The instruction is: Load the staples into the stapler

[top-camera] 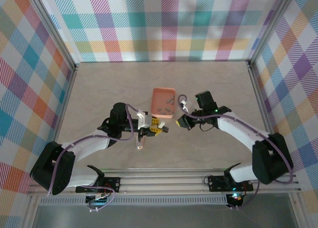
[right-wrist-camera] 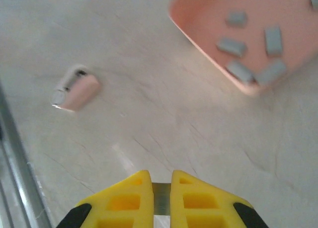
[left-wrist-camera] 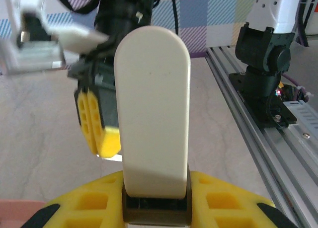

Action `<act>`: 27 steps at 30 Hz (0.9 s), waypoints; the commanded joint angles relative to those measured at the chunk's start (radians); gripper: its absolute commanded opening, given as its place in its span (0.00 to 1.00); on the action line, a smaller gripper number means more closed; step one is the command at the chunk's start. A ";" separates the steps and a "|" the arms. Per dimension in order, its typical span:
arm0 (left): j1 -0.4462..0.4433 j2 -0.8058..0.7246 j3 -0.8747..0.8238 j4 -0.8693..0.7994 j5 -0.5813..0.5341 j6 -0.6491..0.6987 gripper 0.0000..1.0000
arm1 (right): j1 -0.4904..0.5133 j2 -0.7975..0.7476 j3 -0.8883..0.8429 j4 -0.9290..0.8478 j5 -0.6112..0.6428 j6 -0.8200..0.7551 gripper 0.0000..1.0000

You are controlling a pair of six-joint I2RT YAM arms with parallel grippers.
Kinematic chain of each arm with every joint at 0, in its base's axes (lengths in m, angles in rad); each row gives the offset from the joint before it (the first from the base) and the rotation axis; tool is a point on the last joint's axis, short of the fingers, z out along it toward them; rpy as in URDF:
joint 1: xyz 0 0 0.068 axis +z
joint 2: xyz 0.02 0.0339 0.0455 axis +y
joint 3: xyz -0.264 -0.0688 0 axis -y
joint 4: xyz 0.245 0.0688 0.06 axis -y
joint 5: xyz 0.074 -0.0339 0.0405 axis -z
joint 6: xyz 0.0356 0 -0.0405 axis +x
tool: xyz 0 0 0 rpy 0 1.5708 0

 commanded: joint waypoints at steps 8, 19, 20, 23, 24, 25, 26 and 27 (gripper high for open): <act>-0.023 0.024 0.036 -0.056 0.002 0.058 0.00 | -0.027 0.207 0.111 -0.249 0.236 0.340 0.11; -0.028 0.025 0.041 -0.075 0.002 0.063 0.00 | -0.032 0.327 0.184 -0.345 0.345 0.392 0.12; -0.028 0.025 0.041 -0.077 0.001 0.064 0.00 | -0.032 0.332 0.186 -0.347 0.345 0.392 0.12; -0.028 0.027 0.041 -0.079 0.003 0.065 0.00 | -0.031 0.347 0.188 -0.346 0.346 0.389 0.14; -0.028 0.027 0.041 -0.079 0.005 0.065 0.00 | -0.032 0.352 0.188 -0.345 0.345 0.388 0.15; -0.028 0.028 0.041 -0.079 0.006 0.067 0.00 | -0.032 0.357 0.188 -0.344 0.343 0.389 0.16; -0.029 0.029 0.042 -0.079 0.007 0.066 0.00 | -0.031 0.360 0.186 -0.342 0.341 0.389 0.18; -0.030 0.030 0.042 -0.080 0.008 0.068 0.00 | -0.032 0.362 0.186 -0.340 0.341 0.391 0.20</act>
